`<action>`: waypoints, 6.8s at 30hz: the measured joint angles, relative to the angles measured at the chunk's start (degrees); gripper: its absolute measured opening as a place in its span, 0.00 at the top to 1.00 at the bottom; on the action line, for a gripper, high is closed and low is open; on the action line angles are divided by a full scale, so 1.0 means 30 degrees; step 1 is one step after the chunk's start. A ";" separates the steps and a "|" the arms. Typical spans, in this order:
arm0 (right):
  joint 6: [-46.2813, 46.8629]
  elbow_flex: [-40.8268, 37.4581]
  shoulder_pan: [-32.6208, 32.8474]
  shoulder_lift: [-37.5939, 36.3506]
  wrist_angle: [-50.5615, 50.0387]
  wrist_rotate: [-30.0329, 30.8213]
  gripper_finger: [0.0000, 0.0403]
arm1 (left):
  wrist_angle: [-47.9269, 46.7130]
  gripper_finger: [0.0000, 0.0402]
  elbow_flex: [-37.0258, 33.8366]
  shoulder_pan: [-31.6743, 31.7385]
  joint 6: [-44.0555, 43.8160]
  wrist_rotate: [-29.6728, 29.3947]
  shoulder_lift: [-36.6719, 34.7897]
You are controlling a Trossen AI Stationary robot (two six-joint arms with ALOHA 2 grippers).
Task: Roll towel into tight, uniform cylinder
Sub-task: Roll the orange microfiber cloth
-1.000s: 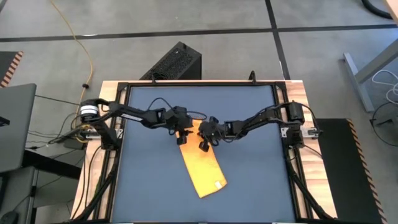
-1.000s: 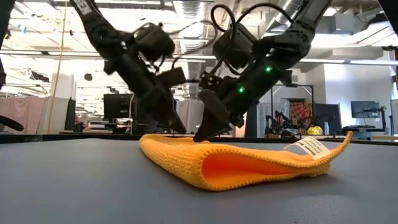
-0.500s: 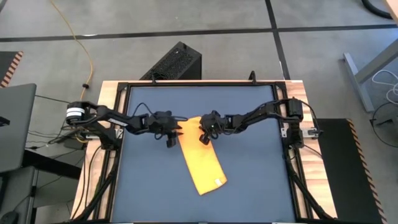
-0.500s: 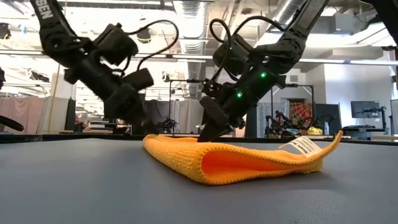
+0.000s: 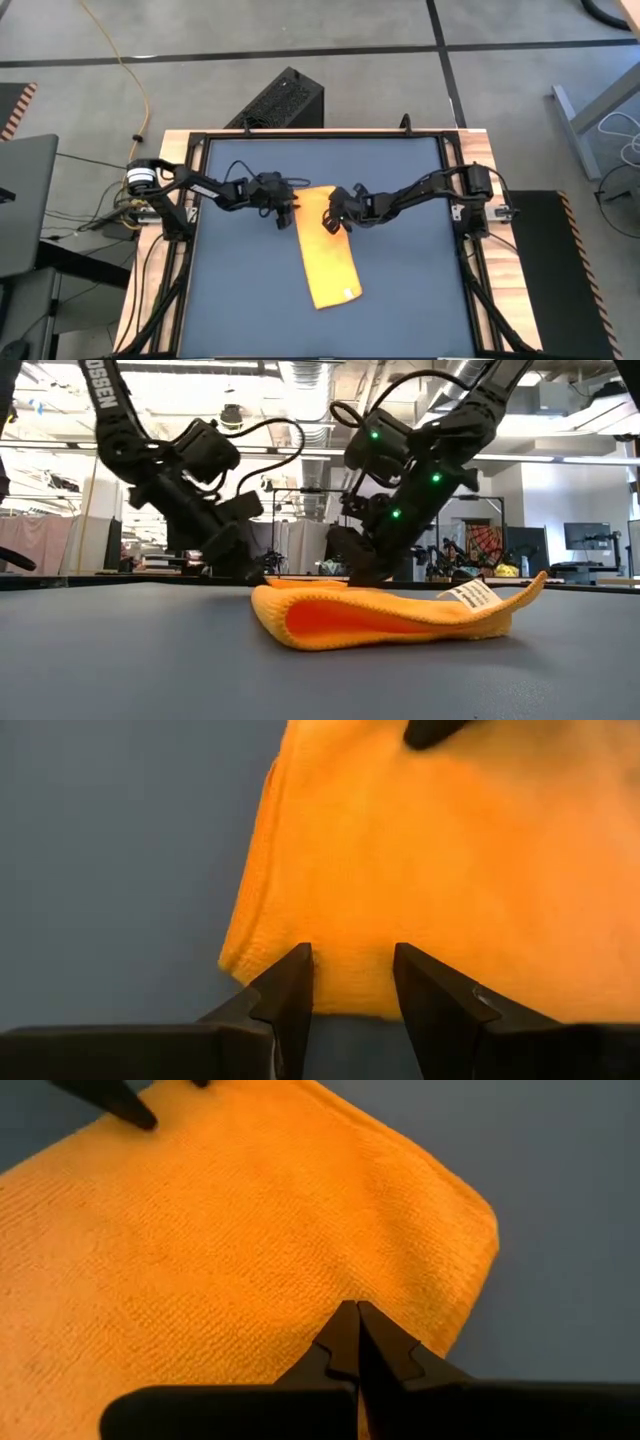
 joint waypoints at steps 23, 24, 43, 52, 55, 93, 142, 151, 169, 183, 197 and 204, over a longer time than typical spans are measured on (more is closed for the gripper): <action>-0.0828 -0.0095 0.2354 -0.6008 -0.3513 0.1731 0.95 | -0.0116 0.67 -0.0212 -0.3330 -0.0694 0.5520 -0.2922; -0.0823 -0.0069 0.2716 -0.5889 -0.3327 0.1732 0.95 | -0.0033 0.67 -0.0230 -0.3891 -0.0543 0.5178 -0.2922; 0.4189 -0.0068 0.9326 -0.1711 -0.0504 0.0763 0.95 | 0.2183 0.67 -0.0208 -0.5264 0.0885 0.2158 -0.1107; 0.4378 -0.0051 0.9899 -0.1725 -0.0582 0.1768 0.95 | 0.3185 0.67 0.0308 -0.2982 0.0484 0.2484 0.2280; 0.4412 -0.0051 0.9523 -0.1725 -0.0685 0.1843 0.95 | 0.3620 0.67 0.0846 -0.2358 0.0104 0.3177 0.3287; 0.7425 -0.0867 0.9671 -0.1711 0.0511 0.1388 0.95 | -0.7617 0.67 1.3944 -0.0105 0.4430 0.4562 0.7912; 0.9265 -0.0889 0.8796 -0.0276 0.0542 0.2025 0.95 | -0.8837 0.67 1.5034 0.0445 0.3858 0.4061 0.9034; 0.7867 -0.0137 0.8945 -0.0566 0.0105 0.1600 0.95 | -0.8835 0.67 1.5024 0.0379 0.3329 0.4552 0.8824; 0.3823 -0.0063 0.9713 -0.4130 -0.1298 0.2069 0.95 | -1.5886 0.67 1.4887 0.0087 0.4714 0.8366 0.1648; 0.1875 -0.0059 1.3020 -0.3583 0.0300 0.1209 0.95 | -0.9449 0.67 0.2796 -0.6680 0.2073 0.7335 -0.8045; 0.1658 -0.0058 1.3839 -0.3598 0.0024 0.1275 0.89 | -0.0265 0.67 0.0677 -1.2192 -0.0220 0.2037 -0.4329; -0.1118 -0.0058 1.4421 -0.3598 0.0103 0.1275 0.86 | -0.2002 0.66 0.3656 -1.3083 0.1329 0.2147 -0.0621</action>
